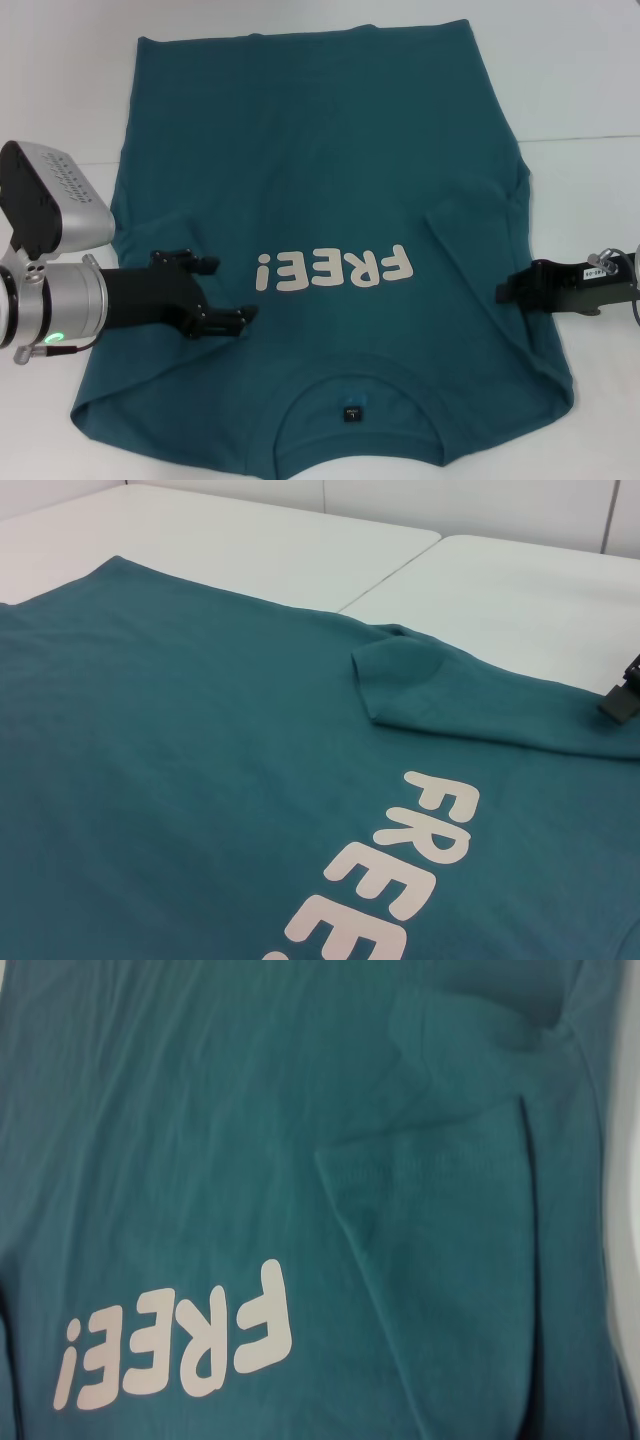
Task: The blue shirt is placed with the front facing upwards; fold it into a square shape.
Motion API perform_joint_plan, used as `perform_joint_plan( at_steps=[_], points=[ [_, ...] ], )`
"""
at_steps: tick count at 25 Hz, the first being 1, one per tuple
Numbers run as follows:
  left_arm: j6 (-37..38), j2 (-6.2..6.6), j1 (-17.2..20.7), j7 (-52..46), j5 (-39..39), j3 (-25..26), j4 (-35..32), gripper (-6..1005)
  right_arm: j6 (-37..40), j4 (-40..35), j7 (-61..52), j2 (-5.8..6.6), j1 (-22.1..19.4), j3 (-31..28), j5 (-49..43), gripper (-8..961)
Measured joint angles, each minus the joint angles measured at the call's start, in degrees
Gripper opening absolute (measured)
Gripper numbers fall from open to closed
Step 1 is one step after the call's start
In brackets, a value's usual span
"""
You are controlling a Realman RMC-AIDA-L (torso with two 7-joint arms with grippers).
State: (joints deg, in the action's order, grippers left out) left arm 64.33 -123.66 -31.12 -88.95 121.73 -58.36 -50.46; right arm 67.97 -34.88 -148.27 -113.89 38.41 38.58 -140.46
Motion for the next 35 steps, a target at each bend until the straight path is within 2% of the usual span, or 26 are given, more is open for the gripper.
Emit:
perform_joint_plan(
  at_steps=[2, 8, 13, 23, 35],
  points=[
    [0.00, 0.00, 0.00, 0.01, 0.00, 0.00, 0.00, 877, -0.31, -0.12, 0.41, -0.27, -0.11, 0.21, 0.00, 436],
    [0.00, 0.00, 0.13, 0.01, 0.00, 0.00, -0.02, 877, -0.16, -0.65, 1.79, -0.73, -0.03, 0.92, 0.02, 269],
    [0.00, 0.05, 0.15, 0.01, 0.00, 0.00, -0.17, 877, 1.75, -4.11, 2.27, -1.61, 0.06, 2.66, -0.01, 63],
    [0.00, 0.22, 0.18, -0.08, 0.00, 0.43, -0.31, 876, 2.18, -5.26, 2.55, -1.75, 1.24, 9.21, -0.05, 22],
    [-0.31, 0.26, -0.31, -0.12, 0.00, 0.28, -0.04, 876, 4.96, -5.28, 3.74, -2.44, 5.32, 16.81, -0.15, 29]
  ],
)
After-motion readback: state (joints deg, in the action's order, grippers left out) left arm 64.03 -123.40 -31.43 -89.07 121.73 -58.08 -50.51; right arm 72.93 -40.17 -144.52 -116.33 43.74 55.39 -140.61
